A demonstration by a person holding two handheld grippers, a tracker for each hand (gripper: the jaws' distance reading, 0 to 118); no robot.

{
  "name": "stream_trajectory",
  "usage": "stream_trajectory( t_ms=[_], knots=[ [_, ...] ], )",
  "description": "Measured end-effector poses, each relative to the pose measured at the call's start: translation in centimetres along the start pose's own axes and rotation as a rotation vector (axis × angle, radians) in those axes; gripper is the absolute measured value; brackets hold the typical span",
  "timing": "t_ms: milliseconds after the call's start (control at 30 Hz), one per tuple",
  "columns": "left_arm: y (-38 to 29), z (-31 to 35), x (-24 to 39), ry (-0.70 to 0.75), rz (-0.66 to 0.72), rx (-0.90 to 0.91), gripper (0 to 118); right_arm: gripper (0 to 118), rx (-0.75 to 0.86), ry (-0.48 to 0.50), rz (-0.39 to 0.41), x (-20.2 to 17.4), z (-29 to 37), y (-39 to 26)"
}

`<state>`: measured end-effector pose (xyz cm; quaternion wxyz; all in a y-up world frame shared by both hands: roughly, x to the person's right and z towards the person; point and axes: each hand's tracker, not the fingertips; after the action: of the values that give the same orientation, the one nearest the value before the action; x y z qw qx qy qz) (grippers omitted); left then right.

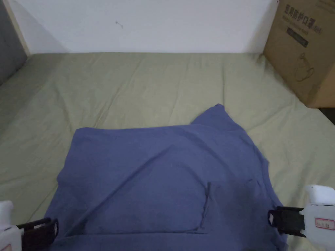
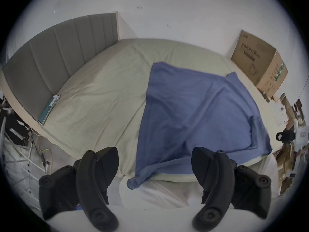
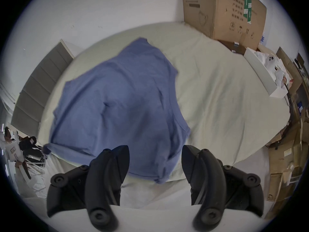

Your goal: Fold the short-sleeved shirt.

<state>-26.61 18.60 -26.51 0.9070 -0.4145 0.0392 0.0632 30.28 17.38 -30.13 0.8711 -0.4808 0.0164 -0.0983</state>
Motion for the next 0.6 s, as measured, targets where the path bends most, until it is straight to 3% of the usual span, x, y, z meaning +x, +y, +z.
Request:
stream_trajectory(
  t_ms=[33,67,100,133,167,367,400,433,467,500,533,600],
  knots=[
    [0.0,0.7,0.0,-0.019,0.018,0.022,86,67,0.028,0.026,-0.005,-0.3,0.6,-0.1],
    [-0.1,1.4,0.1,-0.071,0.038,0.031,56,59,0.052,0.039,-0.015,-0.8,1.2,-0.4],
    [-0.4,1.8,0.2,-0.103,0.050,0.049,26,39,0.070,0.037,-0.020,-1.3,1.7,-0.8],
    [-0.7,2.0,0.4,-0.074,0.050,0.049,0,8,0.085,0.029,-0.023,-1.7,1.9,-1.2],
    [-1.1,2.0,0.7,-0.041,0.049,0.047,0,1,0.106,0.011,-0.040,-2.0,1.9,-1.7],
    [-3.9,1.3,-0.7,0.003,0.069,-0.020,0,1,0.042,0.048,-0.105,-2.5,0.7,-4.2],
    [-4.0,1.0,-1.2,0.000,0.072,-0.017,5,1,0.030,0.046,-0.116,-2.4,0.4,-4.5],
    [-4.1,0.8,-1.3,-0.005,0.077,-0.012,20,1,0.021,0.055,-0.124,-2.2,0.2,-4.7],
    [-4.0,0.5,-1.2,-0.016,0.079,-0.017,51,1,0.014,0.059,-0.136,-2.0,0.1,-4.9],
    [-3.9,0.1,-1.2,-0.023,0.080,-0.027,74,1,0.003,0.056,-0.145,-1.8,0.0,-5.0],
    [-3.7,-0.6,-1.4,-0.041,0.081,-0.040,84,1,-0.002,0.052,-0.149,-1.8,0.0,-5.0],
    [-3.9,-1.9,-0.6,-0.059,0.059,-0.065,89,1,-0.015,0.028,-0.157,-1.7,0.0,-5.1]
  ],
)
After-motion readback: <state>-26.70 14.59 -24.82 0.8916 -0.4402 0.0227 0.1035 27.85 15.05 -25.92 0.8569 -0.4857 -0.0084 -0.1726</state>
